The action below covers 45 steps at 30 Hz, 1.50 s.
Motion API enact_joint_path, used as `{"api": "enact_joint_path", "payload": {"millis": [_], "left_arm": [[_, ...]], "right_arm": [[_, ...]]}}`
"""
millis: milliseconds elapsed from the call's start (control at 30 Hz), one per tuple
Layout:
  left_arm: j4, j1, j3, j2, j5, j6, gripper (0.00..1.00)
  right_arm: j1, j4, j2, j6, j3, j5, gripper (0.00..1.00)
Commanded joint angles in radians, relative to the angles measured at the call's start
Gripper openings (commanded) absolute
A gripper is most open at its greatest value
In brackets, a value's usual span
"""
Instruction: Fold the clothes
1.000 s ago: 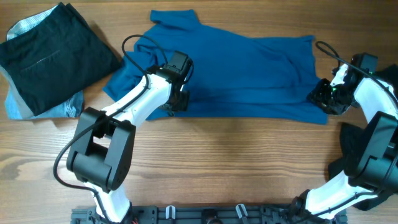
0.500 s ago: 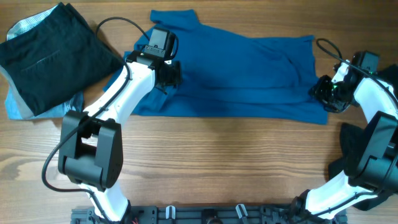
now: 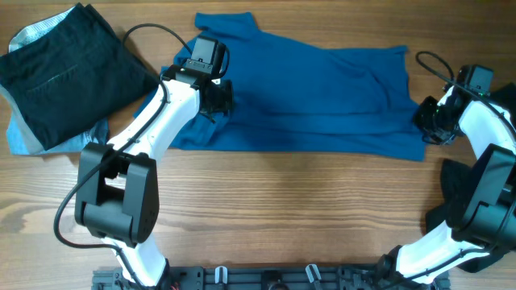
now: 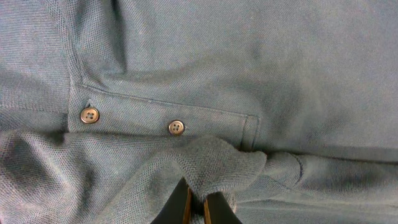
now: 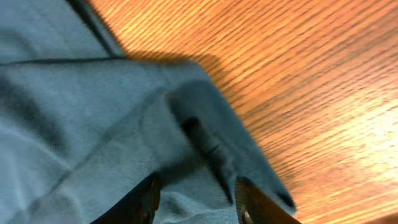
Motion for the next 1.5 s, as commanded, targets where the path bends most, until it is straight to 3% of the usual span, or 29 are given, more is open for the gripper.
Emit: {"api": "enact_joint_path", "payload": {"millis": [0,100,133,167,300,400,467,600,633,667,700,733,867,967,1100,1133,1200,1300,1467], "left_arm": [[0.0,0.007,0.01,0.014,0.008,-0.01,0.05],[0.0,0.007,0.01,0.014,0.008,-0.01,0.05],[-0.002,0.007,0.01,0.014,0.008,-0.01,0.05],[-0.002,0.007,0.01,0.014,0.008,-0.01,0.05],[0.011,0.011,0.01,0.014,-0.009,-0.01,0.04],[0.094,0.035,0.01,0.014,-0.042,-0.01,0.04],[0.119,0.057,0.01,0.014,-0.049,-0.057,0.04],[0.103,0.07,0.01,0.014,-0.048,-0.081,0.05],[0.1,0.07,0.01,0.014,-0.048,-0.081,0.09],[0.097,0.07,0.01,0.014,-0.043,-0.081,0.25],[0.089,0.07,0.01,0.014,-0.037,-0.08,0.45],[0.079,0.07,0.01,0.014,-0.037,-0.081,0.53],[-0.072,0.07,0.01,0.014,-0.037,-0.081,0.56],[-0.206,0.071,-0.01,0.014,-0.084,-0.08,0.59],[-0.148,0.095,-0.106,0.014,-0.112,-0.081,0.63],[-0.129,0.105,-0.124,0.014,-0.112,-0.082,0.63],[-0.119,0.126,-0.143,0.014,-0.112,-0.085,0.66],[-0.139,0.146,-0.144,0.014,-0.112,-0.085,0.69],[-0.143,0.216,-0.144,-0.042,-0.106,-0.091,0.74]], "right_arm": [[0.002,-0.01,0.009,-0.034,-0.004,-0.068,0.44],[0.002,-0.01,0.009,-0.034,-0.004,-0.068,0.4],[0.002,-0.01,0.009,-0.034,-0.004,-0.068,0.27],[0.002,-0.01,0.009,-0.032,-0.004,-0.068,0.04],[0.002,0.024,0.009,-0.024,0.015,-0.1,0.04],[-0.005,0.096,0.009,-0.023,0.078,-0.25,0.04],[-0.023,0.148,0.009,0.068,0.098,-0.262,0.04],[-0.04,0.159,0.009,0.075,0.098,-0.187,0.09],[-0.04,0.149,0.009,0.074,0.098,-0.18,0.33],[-0.04,0.134,0.009,0.073,0.097,-0.179,0.5],[-0.04,0.111,0.009,0.061,0.096,-0.168,0.54],[-0.04,0.082,0.009,0.047,0.095,-0.163,0.57],[-0.04,-0.091,0.009,0.031,0.071,-0.085,0.55],[-0.04,-0.083,0.009,-0.001,-0.02,0.001,0.55],[-0.04,-0.008,0.009,-0.004,-0.075,0.027,0.55],[-0.04,0.001,0.009,-0.004,-0.077,0.027,0.53],[-0.04,0.014,0.009,-0.005,-0.08,0.028,0.39],[-0.04,-0.007,0.009,-0.004,-0.082,0.079,0.04],[-0.045,-0.082,0.009,0.073,-0.081,0.312,0.04]]}}
